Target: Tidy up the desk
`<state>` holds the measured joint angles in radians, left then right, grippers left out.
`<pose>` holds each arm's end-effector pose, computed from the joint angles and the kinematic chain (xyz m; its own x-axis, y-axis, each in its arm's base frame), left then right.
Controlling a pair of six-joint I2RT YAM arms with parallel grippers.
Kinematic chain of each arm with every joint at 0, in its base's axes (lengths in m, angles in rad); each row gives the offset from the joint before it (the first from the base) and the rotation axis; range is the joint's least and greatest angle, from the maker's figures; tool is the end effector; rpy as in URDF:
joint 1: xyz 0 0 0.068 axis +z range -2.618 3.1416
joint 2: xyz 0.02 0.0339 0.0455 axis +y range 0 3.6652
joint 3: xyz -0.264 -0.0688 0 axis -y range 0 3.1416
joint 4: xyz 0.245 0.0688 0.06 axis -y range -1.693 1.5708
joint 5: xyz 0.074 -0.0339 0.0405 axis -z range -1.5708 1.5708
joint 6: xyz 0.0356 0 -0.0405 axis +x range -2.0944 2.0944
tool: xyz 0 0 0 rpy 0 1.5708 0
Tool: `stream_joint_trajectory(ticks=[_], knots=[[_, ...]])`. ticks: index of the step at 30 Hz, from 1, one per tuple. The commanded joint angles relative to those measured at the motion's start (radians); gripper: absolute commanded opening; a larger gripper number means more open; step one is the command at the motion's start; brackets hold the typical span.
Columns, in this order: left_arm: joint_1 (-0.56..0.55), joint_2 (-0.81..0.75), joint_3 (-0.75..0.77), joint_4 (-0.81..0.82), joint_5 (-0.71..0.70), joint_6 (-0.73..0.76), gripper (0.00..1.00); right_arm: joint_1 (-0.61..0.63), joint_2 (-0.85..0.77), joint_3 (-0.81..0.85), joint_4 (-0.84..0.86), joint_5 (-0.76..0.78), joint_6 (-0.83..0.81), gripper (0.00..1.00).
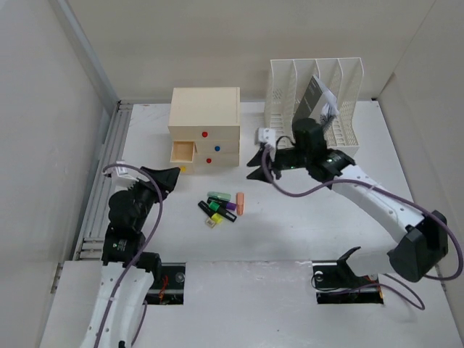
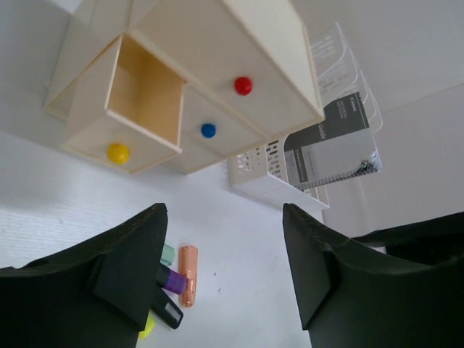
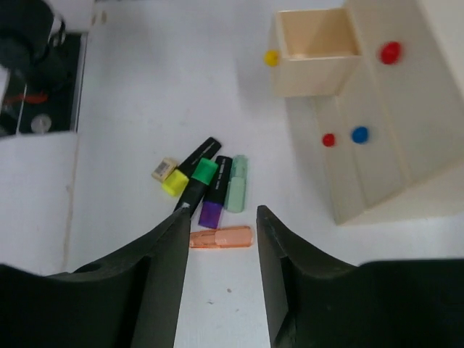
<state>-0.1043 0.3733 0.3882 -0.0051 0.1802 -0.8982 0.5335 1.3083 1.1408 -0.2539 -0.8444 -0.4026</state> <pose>0.1259 -0.0196 0.2745 -0.2135 -0.7514 -0.6244 0.1825 0.5972 -0.7811 0.2380 0.1715 0.3468 0.0384 -0.2795 -0.9594 -0.9892 0.1255 -0.0762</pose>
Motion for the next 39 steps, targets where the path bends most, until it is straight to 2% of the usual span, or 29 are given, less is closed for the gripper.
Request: stream_joint_trajectory(ticks=[1,4,6,8,11,18,30,39], knots=[[-0.012,0.009,0.185,-0.179,-0.028,0.163,0.61,0.149,0.08,0.062,-0.149,0.089,-0.307,0.48],[-0.012,0.045,0.329,-0.254,-0.065,0.286,0.48,0.262,0.172,0.072,-0.174,0.174,-0.45,0.46],[-0.012,0.046,0.409,-0.301,-0.14,0.384,0.47,0.31,0.23,0.109,-0.217,0.185,-0.536,0.42],[-0.012,0.035,0.435,-0.311,-0.157,0.439,0.47,0.322,0.331,0.186,-0.304,0.2,-0.637,0.42],[-0.012,0.007,0.436,-0.311,-0.168,0.515,0.56,0.349,0.419,0.27,-0.363,0.238,-0.722,0.42],[-0.012,-0.059,0.309,-0.219,-0.168,0.515,0.67,0.47,0.571,0.326,-0.397,0.404,-0.901,0.42],[-0.012,-0.111,0.288,-0.203,-0.199,0.505,0.7,0.58,0.704,0.438,-0.406,0.467,-0.958,0.42],[-0.012,-0.131,0.279,-0.203,-0.199,0.505,0.72,0.599,0.822,0.545,-0.482,0.467,-0.99,0.42]])
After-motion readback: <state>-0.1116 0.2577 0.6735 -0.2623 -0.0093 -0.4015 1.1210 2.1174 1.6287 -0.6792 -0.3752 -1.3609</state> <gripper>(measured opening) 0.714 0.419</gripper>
